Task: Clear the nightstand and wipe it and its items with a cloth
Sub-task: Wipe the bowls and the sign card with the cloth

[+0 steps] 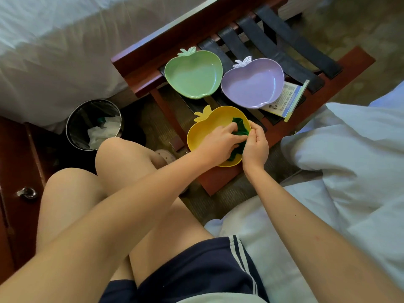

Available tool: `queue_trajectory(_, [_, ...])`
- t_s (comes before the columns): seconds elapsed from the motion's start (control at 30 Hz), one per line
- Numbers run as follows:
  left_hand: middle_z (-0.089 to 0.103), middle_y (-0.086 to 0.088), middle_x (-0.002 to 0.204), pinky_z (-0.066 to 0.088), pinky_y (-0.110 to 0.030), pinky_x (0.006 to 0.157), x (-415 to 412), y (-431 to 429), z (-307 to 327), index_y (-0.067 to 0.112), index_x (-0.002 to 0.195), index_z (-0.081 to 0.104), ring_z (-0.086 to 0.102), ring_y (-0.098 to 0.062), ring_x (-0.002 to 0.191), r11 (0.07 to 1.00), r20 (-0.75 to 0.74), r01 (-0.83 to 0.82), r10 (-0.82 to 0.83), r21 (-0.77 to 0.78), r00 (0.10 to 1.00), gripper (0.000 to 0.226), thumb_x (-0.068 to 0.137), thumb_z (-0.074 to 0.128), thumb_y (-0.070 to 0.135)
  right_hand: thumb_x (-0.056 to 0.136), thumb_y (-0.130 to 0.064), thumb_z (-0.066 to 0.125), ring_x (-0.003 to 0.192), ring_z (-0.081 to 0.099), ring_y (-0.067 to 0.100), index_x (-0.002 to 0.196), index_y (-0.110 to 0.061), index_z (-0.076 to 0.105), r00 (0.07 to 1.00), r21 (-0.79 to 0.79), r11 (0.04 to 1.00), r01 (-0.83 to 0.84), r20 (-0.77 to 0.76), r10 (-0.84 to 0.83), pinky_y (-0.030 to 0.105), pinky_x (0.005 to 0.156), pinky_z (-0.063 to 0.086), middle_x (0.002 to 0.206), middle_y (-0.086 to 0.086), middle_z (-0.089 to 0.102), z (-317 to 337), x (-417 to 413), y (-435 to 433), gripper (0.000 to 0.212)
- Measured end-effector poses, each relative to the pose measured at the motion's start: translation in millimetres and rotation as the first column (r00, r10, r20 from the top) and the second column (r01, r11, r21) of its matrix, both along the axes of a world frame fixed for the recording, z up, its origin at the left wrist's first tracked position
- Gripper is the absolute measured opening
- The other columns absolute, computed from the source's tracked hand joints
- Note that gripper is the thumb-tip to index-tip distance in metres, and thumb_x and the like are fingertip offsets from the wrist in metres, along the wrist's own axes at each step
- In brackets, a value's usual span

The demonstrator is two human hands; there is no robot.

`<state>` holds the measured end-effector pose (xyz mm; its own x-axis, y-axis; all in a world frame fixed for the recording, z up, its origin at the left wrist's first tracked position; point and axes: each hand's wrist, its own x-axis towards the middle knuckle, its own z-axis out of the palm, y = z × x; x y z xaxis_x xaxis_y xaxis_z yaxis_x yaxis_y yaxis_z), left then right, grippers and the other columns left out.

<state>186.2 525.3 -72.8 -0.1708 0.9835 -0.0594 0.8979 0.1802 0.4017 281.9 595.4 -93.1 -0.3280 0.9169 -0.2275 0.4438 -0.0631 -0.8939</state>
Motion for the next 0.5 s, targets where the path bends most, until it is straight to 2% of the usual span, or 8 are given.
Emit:
queue_trajectory(0.17, [0.052, -0.012, 0.115, 0.048, -0.042, 0.077, -3, 8, -1, 0.021, 0.130, 0.057, 0.052, -0.030, 0.093, 0.994, 0.022, -0.109, 0.109, 0.017, 0.994, 0.039, 0.092, 0.054, 0.012, 0.102, -0.018, 0.033, 0.098, 0.049, 0.003, 0.126, -0.022, 0.056, 1.000, -0.008, 1.000, -0.009, -0.007, 0.009, 0.002, 0.065, 0.035, 0.119, -0.007, 0.061, 1, -1, 0, 0.034])
queue_trajectory(0.27, [0.049, -0.013, 0.117, 0.048, -0.041, 0.075, -10, 17, 2, 0.018, 0.130, 0.057, 0.053, -0.033, 0.095, 0.954, 0.025, -0.300, 0.299, 0.015, 0.954, 0.036, 0.095, 0.049, 0.014, 0.102, -0.018, 0.033, 0.100, 0.047, 0.001, 0.127, -0.021, 0.056, 1.000, -0.009, 1.000, -0.014, -0.002, 0.014, 0.013, 0.072, 0.035, 0.123, -0.006, 0.060, 1, 0, 0, 0.034])
queue_trajectory(0.33, [0.047, -0.013, 0.119, 0.047, -0.039, 0.072, -14, 23, 5, 0.018, 0.130, 0.056, 0.054, -0.033, 0.097, 0.917, 0.025, -0.399, 0.400, -0.018, 0.916, 0.036, 0.095, 0.047, 0.014, 0.102, -0.017, 0.033, 0.101, 0.048, 0.002, 0.126, -0.020, 0.057, 1.000, -0.011, 1.000, -0.011, -0.001, 0.011, 0.014, 0.075, 0.034, 0.123, -0.006, 0.060, 2, -1, 2, 0.034])
queue_trajectory(0.5, [0.044, -0.015, 0.121, 0.040, -0.035, 0.061, -10, 16, 5, 0.015, 0.121, 0.059, 0.055, -0.035, 0.093, 0.895, -0.022, -0.442, 0.442, -0.063, 0.897, 0.031, 0.092, 0.050, 0.009, 0.102, -0.018, 0.032, 0.099, 0.047, 0.001, 0.127, -0.019, 0.056, 0.999, -0.005, 0.999, -0.033, 0.018, 0.033, 0.016, 0.077, 0.036, 0.123, -0.004, 0.059, 3, -2, 3, 0.034])
